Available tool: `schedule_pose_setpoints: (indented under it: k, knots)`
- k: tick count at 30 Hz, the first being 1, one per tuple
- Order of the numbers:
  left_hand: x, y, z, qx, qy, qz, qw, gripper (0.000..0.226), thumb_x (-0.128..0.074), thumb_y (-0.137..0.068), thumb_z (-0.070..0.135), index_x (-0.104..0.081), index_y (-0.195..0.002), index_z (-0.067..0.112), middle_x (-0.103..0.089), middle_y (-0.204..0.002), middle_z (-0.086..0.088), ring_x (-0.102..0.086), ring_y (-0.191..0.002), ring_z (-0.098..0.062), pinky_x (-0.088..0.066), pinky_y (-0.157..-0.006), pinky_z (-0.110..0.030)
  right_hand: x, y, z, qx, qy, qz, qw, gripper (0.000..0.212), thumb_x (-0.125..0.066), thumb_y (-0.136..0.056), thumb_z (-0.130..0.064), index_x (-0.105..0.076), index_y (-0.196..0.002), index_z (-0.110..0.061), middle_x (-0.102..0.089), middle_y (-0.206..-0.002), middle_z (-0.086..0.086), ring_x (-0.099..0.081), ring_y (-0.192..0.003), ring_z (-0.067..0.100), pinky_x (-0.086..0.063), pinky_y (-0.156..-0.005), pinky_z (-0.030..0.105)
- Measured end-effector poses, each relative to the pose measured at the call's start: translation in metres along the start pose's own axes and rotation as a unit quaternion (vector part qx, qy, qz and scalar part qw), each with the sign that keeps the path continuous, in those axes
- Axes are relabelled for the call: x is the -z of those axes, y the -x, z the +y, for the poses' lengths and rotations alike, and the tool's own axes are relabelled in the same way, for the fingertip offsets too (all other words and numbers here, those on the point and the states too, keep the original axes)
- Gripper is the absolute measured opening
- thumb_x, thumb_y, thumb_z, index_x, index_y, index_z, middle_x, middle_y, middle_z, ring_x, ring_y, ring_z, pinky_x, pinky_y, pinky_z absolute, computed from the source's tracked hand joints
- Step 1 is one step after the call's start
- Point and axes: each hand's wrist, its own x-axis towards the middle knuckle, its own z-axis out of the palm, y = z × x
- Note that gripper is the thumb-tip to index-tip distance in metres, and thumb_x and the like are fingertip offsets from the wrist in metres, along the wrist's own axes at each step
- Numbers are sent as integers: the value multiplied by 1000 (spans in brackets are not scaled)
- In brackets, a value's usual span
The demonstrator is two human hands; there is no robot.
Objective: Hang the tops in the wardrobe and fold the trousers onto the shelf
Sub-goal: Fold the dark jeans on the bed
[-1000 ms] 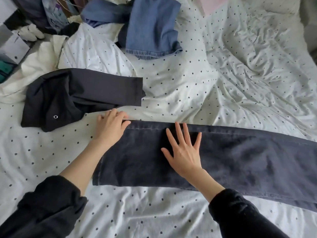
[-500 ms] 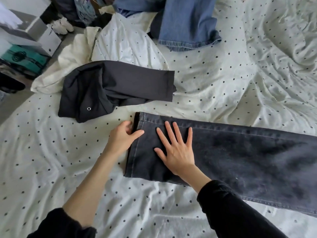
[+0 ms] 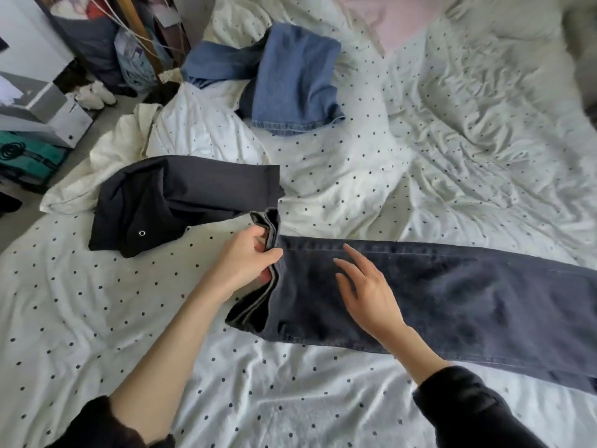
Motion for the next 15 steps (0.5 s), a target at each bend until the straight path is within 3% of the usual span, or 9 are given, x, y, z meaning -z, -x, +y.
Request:
schedule_pose_setpoints:
  k: [3, 6, 9, 12, 15]
  knots:
    - [-53, 3, 29, 8, 36, -50, 998, 26, -62, -88, 6, -53, -111, 11, -55, -83, -4, -62, -67, -16, -57, -53, -25, 40, 23, 20, -131, -110, 53, 984, 28, -48, -97, -18, -62, -122, -13, -52, -134, -4, -54, -119, 17, -44, -94, 27]
    - [-118, 2, 51, -3, 16, -98, 995, 32, -64, -86, 6, -49, -114, 12, -55, -86, -4, -65, -65, -16, -59, -58, -31, 78, 50, 45, -218, -179, 103, 954, 28, -46, -98, -15, -60, -122, -16, -57, -121, -7, -58, -98, 2, -41, -84, 16]
    - [-174, -3, 62, -31, -19, -116, 993, 31, -63, -88, 10, -50, -115, 13, -60, -99, -10, -69, -69, -22, -60, -65, -37, 94, 71, 61, -274, -211, 122, 930, 29, -44, -99, -17, -59, -123, -20, -59, -120, -5, -57, -84, 0, -47, -86, 25]
    - [-221, -10, 59, -70, -101, -131, 984, 42, -58, -92, 17, -46, -132, 14, -63, -114, -12, -67, -92, -25, -54, -86, -36, 99, 89, 74, -301, -196, 122, 925, 30, -43, -99, -16, -57, -126, -21, -58, -122, -4, -57, -79, 8, -49, -85, 34]
    - [-229, -15, 46, -64, -135, -164, 975, 42, -44, -99, 18, -41, -140, 14, -55, -131, -11, -54, -118, -23, -41, -103, -33, 89, 100, 80, -286, -137, 106, 942, 32, -44, -98, -14, -55, -128, -16, -56, -127, -2, -57, -88, 16, -43, -84, 25]
